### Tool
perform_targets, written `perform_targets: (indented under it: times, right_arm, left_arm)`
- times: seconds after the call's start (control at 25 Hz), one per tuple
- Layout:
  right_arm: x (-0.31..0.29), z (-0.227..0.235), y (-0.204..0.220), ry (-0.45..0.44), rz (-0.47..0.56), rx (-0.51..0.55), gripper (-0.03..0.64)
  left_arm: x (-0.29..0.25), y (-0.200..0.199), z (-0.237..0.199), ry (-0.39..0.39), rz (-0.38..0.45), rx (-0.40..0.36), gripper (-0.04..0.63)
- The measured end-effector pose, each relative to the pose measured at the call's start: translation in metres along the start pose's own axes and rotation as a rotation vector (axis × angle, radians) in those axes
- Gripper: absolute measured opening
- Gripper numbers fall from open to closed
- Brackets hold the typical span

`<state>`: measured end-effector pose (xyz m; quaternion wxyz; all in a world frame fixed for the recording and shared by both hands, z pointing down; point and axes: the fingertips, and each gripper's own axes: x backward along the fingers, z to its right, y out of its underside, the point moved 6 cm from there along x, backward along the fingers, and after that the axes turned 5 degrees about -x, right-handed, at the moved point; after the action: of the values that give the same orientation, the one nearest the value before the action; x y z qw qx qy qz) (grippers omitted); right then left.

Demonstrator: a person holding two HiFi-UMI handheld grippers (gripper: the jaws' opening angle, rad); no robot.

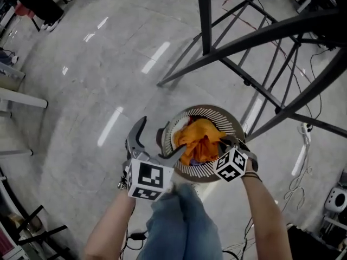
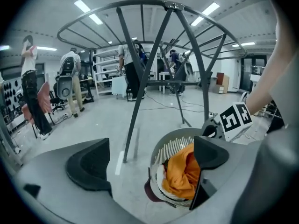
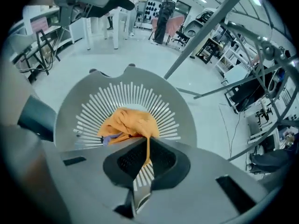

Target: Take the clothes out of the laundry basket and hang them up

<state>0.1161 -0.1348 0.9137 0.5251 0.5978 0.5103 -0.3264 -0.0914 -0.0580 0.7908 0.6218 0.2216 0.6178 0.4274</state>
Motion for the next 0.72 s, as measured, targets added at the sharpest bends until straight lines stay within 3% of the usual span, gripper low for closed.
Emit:
perform_targets:
  times: [0.28,0.72]
  right_arm:
    - [0.1,0.01,-0.022,-0.046,0.046,-0.126,0.011]
    - [0.255,0.011,-0.057,-0.091,0.107,-0.193,0.011]
  left_arm:
    - [0.043,-0.06,0.023,0.06,0.011,-0.043,0.565]
    - [0.12,-0.118,0.06,0.144,-0.044,-0.066,0.565]
